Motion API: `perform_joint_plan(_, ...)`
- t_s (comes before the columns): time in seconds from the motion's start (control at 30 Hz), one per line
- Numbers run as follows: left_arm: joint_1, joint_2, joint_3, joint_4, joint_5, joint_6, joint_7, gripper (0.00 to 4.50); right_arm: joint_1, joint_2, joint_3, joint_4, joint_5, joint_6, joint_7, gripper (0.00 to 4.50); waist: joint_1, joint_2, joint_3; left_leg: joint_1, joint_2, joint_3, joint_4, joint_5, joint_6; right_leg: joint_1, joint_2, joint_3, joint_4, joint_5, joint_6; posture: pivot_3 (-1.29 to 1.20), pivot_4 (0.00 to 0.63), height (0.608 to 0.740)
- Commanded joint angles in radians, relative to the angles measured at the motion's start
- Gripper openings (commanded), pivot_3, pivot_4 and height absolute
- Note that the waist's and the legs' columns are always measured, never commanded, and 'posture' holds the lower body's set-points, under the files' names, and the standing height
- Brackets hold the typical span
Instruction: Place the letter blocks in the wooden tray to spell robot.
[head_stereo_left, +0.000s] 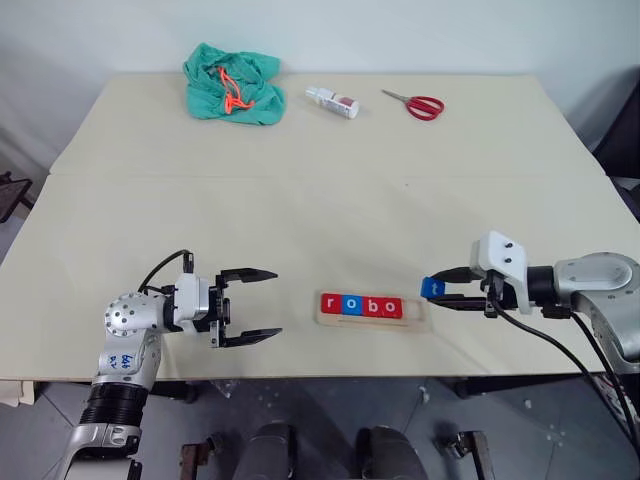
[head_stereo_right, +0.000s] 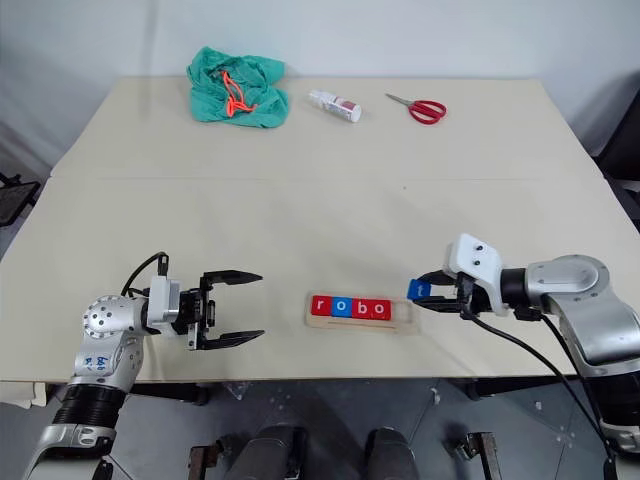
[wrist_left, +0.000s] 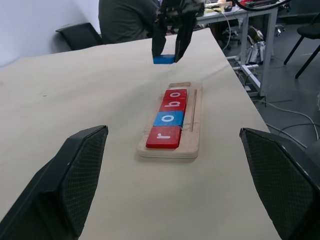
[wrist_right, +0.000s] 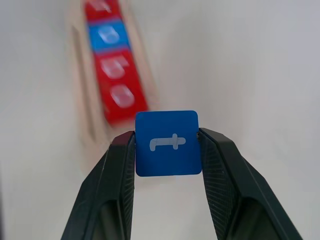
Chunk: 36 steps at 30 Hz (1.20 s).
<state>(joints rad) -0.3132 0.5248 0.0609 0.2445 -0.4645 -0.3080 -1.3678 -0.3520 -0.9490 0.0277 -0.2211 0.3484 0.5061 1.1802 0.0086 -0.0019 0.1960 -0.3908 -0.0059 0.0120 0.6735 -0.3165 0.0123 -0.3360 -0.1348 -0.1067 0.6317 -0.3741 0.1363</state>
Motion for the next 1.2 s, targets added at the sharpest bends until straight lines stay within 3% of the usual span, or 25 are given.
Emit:
perform_joint_plan(0.03,-0.018,-0.003,0.002,-0.004,-0.001,-0.015,-0.002,4.50,-0.007,0.002,0.008,-0.048,0.016,0.027,-0.004,1.46,0.006,0.000,0.000,0.000,0.000,0.000,0.000,0.000,0.000,0.000,0.000,0.000,0.000,0.000,0.000,0.00,0.150,0.740)
perform_joint_plan(0.67,0.011,0.004,0.012,-0.033,-0.005,-0.016,0.022,4.50,-0.056,0.033,0.113,0.088,-0.091,-0.112,0.030,1.46,0.013,0.000,0.000,0.000,0.000,0.001,0.001,0.000,0.000,0.000,0.000,0.000,0.000,0.000,0.000,0.00,0.150,0.740)
perform_joint_plan(0.7,0.011,0.004,0.012,-0.033,-0.004,-0.015,0.022,4.50,-0.056,0.029,0.118,0.087,-0.095,-0.109,0.035,2.18,0.013,0.000,0.000,0.000,0.000,0.001,0.001,0.000,0.000,0.000,0.000,0.000,0.000,0.000,0.000,0.00,0.150,0.740)
perform_joint_plan(0.93,0.001,0.002,0.011,-0.020,-0.004,-0.018,0.022,4.50,-0.050,0.027,0.094,0.060,-0.079,-0.086,0.037,4.46,0.013,0.000,0.000,0.000,0.000,0.001,0.001,0.000,0.000,0.000,0.000,0.000,0.000,0.000,0.000,0.00,0.150,0.740)
perform_joint_plan(1.2,-0.015,-0.010,0.003,-0.001,0.003,-0.028,0.025,4.50,-0.044,0.064,0.036,0.041,-0.049,-0.054,-0.035,4.46,0.013,0.000,0.000,-0.001,0.000,0.001,0.001,0.000,0.000,0.000,0.000,0.000,0.000,0.000,0.000,0.00,0.150,0.740)
